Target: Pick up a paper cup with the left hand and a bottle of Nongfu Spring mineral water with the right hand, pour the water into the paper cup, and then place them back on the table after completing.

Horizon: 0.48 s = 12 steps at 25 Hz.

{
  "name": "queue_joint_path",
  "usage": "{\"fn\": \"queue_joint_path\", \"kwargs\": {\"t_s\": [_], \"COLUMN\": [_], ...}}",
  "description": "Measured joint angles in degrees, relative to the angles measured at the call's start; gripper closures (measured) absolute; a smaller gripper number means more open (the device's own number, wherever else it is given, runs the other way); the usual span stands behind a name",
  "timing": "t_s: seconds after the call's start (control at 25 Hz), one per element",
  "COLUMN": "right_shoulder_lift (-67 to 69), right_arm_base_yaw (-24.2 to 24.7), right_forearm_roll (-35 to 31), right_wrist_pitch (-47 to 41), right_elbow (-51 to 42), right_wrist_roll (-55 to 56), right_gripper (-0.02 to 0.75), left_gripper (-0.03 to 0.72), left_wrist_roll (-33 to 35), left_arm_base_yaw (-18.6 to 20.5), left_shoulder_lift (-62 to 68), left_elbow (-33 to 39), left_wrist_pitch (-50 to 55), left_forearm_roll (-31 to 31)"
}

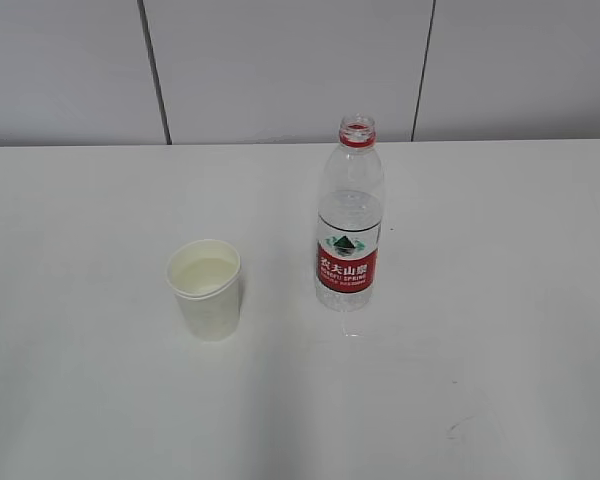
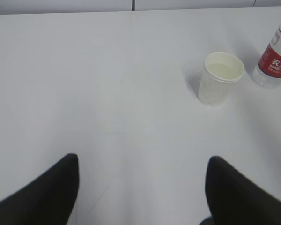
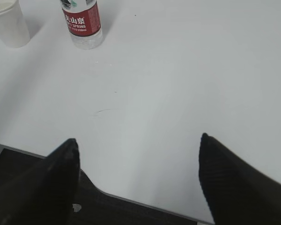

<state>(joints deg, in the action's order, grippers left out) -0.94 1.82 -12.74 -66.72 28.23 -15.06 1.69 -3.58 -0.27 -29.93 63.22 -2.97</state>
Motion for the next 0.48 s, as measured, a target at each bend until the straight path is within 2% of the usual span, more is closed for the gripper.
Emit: {"fn": "queue_joint_path", "kwargs": {"t_s": [0.48], "right_shoulder_lift": [0.00], "right_arm_base_yaw": [0.00], "right_forearm_roll": [0.00], "right_wrist_pitch": [0.00], "right_elbow": [0.00], "right_wrist_roll": [0.12], "right_gripper": [0.150], "left_gripper": [0.180], "left_wrist_roll": [0.00], "left_arm_base_yaw": [0.00], "left_shoulder_lift": [0.00], "left_elbow": [0.00], "left_wrist_pitch": [0.01], "left_forearm_roll": [-0.04]}}
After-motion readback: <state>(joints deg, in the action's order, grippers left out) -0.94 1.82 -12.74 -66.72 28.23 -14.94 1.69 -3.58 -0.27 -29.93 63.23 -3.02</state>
